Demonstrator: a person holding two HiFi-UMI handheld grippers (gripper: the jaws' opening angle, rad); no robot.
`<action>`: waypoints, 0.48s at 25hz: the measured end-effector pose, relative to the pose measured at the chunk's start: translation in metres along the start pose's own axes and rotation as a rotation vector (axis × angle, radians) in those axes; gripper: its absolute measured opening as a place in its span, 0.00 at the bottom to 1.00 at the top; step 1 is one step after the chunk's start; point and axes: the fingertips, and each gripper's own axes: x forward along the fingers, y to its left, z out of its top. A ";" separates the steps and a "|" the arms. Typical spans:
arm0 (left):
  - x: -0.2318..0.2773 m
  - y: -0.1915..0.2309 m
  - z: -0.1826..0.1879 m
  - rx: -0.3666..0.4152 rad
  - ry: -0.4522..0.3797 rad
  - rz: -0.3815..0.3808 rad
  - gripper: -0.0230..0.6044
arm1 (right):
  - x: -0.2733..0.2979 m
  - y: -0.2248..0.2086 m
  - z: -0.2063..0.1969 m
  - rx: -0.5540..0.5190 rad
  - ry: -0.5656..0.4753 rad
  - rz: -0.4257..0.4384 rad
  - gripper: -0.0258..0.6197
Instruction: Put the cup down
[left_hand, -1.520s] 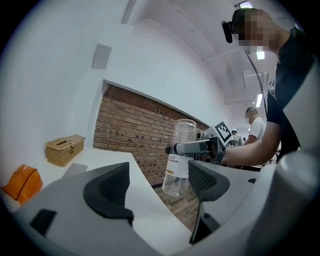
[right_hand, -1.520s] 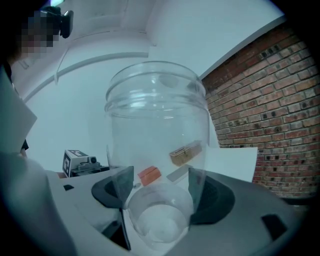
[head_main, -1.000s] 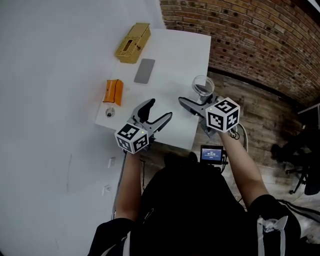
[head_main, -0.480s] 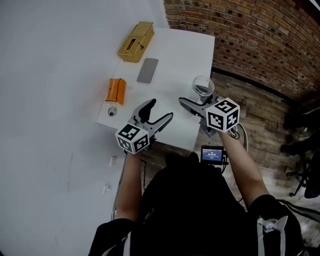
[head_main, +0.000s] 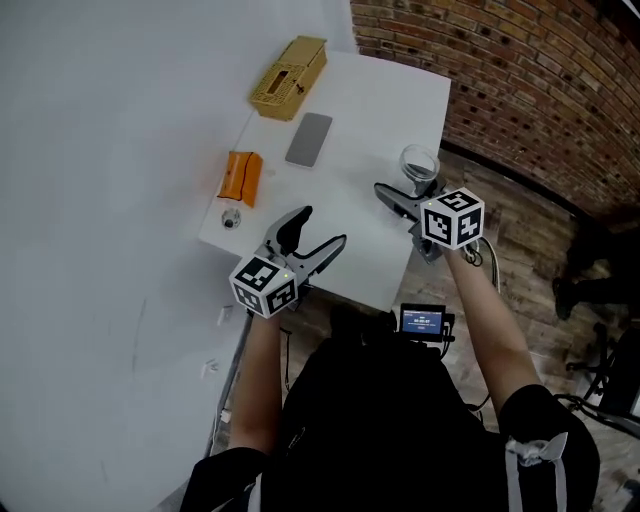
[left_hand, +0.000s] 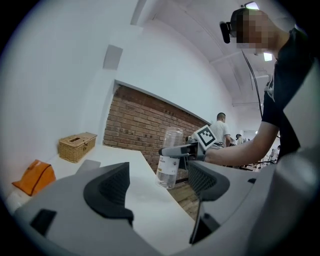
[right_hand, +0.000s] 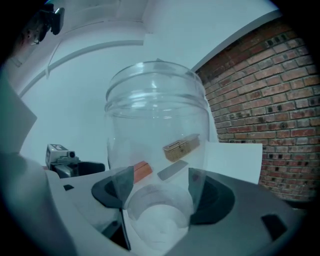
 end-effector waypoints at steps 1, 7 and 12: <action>-0.002 0.002 -0.001 -0.007 -0.002 0.006 0.63 | 0.009 -0.009 0.003 0.003 -0.005 -0.013 0.57; -0.016 0.011 -0.003 -0.044 -0.021 0.041 0.63 | 0.086 -0.041 0.029 0.001 -0.072 -0.033 0.57; -0.033 0.021 -0.010 -0.080 -0.038 0.081 0.63 | 0.168 -0.031 0.039 -0.042 -0.097 0.006 0.57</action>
